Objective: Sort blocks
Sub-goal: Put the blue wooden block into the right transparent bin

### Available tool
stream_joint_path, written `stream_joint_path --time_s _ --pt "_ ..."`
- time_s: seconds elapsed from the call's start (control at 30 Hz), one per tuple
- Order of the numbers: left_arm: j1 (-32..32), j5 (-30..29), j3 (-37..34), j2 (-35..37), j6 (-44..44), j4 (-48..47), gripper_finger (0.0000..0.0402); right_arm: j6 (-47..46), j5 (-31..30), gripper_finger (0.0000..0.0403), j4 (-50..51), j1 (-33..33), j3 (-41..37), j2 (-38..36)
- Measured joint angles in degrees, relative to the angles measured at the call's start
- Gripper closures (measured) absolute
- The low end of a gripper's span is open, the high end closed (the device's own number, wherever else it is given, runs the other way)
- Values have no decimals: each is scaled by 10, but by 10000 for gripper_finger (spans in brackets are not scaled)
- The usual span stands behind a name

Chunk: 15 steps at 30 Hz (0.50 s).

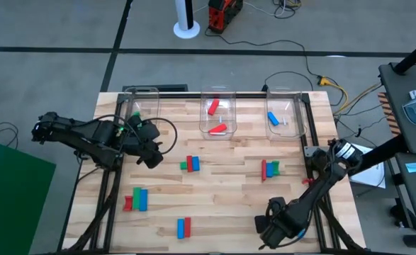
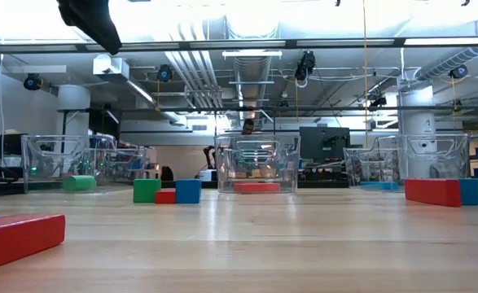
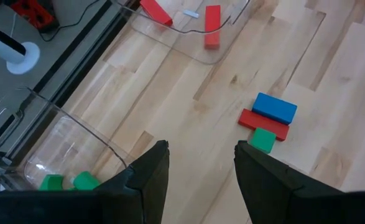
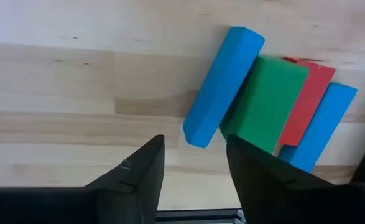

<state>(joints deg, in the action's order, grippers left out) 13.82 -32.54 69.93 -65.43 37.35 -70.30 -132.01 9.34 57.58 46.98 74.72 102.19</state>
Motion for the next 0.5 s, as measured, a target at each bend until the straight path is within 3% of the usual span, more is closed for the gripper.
stream_joint_path --time_s 0.5 --pt "0 -11 0 0 0 0 242 -33 -34 225 -10 4 -14 0"
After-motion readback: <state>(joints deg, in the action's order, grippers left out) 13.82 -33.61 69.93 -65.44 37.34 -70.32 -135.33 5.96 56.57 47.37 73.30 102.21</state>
